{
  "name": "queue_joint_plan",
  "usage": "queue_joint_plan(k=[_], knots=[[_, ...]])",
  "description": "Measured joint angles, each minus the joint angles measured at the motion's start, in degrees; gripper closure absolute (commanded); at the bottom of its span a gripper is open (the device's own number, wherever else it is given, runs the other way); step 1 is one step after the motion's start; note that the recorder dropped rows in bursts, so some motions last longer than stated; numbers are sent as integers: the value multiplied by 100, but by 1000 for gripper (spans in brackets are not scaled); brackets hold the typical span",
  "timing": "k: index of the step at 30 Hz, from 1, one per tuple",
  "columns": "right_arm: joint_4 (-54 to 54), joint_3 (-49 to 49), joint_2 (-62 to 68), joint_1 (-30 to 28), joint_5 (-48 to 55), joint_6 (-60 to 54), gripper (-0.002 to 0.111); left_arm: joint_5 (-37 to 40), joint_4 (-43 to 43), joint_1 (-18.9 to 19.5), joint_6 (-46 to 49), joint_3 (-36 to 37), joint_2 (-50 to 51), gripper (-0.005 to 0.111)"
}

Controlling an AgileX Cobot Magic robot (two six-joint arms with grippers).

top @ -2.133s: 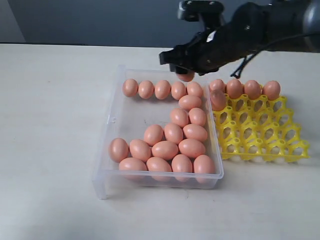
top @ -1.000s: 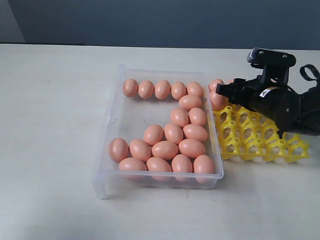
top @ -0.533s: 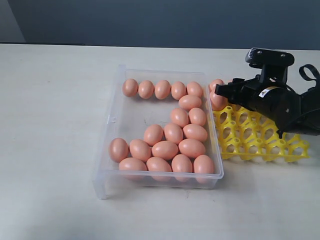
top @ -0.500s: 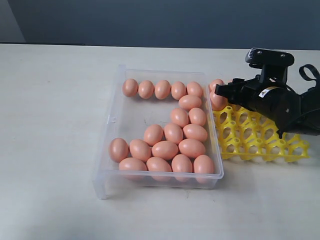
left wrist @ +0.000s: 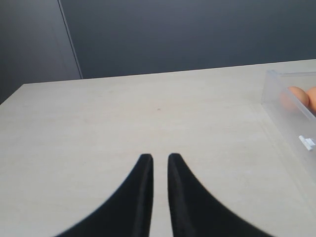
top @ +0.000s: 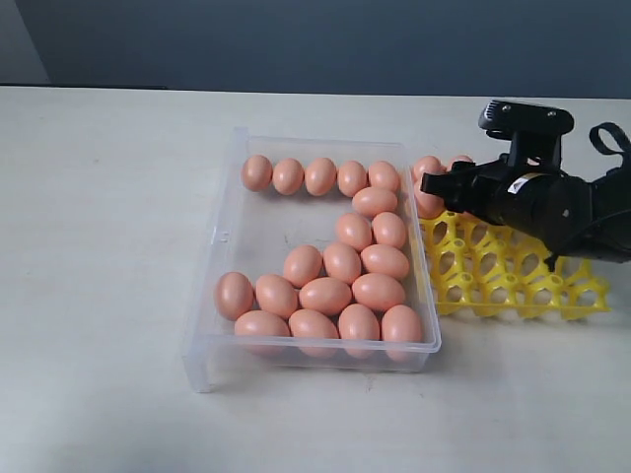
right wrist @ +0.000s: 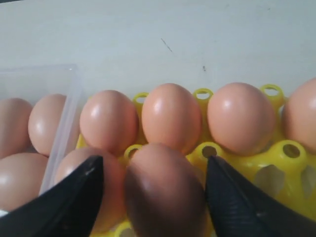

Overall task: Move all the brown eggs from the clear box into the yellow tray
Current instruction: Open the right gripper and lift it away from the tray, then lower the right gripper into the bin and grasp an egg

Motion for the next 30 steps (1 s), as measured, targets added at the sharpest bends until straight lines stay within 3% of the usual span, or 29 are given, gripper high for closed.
queue_joint_plan(k=[15, 22, 30], knots=[[-88, -750, -703, 14, 983, -20, 47, 0, 0, 0, 0, 0, 0, 94], [-1173, -1857, -981, 434, 3749, -53, 47, 0, 0, 0, 0, 0, 0, 94], [-1283, -2948, -651, 1176, 4918, -531, 47, 0, 0, 0, 0, 0, 0, 94]])
